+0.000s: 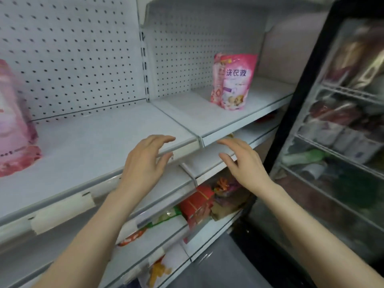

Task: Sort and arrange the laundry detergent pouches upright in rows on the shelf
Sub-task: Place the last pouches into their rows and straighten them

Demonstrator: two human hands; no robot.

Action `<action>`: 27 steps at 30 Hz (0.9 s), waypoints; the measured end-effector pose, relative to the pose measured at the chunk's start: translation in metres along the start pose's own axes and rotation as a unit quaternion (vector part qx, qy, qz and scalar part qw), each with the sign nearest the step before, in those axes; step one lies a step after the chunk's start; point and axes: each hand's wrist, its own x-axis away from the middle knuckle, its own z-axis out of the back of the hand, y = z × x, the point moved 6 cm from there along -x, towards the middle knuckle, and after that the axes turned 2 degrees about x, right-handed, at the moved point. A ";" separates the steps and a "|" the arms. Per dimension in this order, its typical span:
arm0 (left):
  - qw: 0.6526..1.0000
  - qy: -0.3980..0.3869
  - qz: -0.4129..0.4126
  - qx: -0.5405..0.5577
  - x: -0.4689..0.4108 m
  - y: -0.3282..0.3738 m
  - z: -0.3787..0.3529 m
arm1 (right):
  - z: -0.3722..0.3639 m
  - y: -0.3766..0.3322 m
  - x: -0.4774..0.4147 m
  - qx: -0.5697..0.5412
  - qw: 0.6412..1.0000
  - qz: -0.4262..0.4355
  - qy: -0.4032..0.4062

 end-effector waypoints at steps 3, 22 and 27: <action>1.000 -0.014 0.002 0.015 -0.055 0.020 -0.038 | 0.028 0.052 -0.027 -0.071 0.996 -0.042 0.023; 0.991 -0.131 0.036 0.008 -0.259 -0.015 -0.167 | 0.009 0.244 -0.252 -0.342 0.881 -0.306 0.113; 0.985 -0.137 0.083 0.057 -0.296 -0.024 -0.195 | 0.018 0.265 -0.245 -0.333 0.869 -0.309 0.197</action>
